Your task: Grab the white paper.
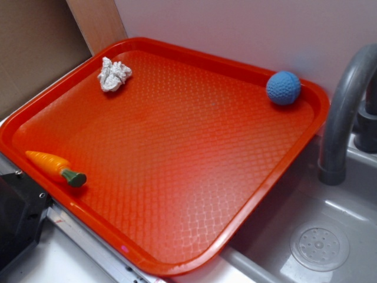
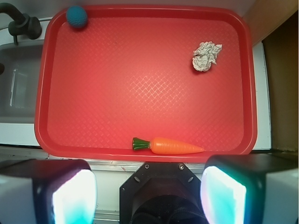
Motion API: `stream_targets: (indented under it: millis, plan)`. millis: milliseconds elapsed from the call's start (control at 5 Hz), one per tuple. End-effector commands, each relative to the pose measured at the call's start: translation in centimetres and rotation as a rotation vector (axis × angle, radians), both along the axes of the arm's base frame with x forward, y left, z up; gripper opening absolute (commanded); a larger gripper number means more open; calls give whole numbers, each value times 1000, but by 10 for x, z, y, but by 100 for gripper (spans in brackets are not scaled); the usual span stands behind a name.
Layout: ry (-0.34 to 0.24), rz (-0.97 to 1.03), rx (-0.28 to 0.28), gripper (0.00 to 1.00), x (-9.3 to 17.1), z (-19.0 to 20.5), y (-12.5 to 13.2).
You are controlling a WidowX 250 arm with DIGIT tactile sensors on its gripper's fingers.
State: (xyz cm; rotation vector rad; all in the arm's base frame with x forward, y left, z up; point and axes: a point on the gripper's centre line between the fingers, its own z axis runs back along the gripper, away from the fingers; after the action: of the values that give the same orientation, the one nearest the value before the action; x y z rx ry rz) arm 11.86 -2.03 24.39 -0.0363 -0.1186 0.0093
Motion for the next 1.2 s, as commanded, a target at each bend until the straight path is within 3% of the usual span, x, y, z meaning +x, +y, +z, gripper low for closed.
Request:
stream_targets:
  millis: [0,200,400,600,800,1000]
  plan:
    - [0,0,0,100,0,0,0]
    - [-32,221,-57,100,11,-9,9]
    - [-107,467,-153,100,30,-17,26]
    - [-169,711,-88,100,43,-38,43]
    - [-211,897,4,100,64,-60,76]
    - [-260,910,27,100,98,-78,104]
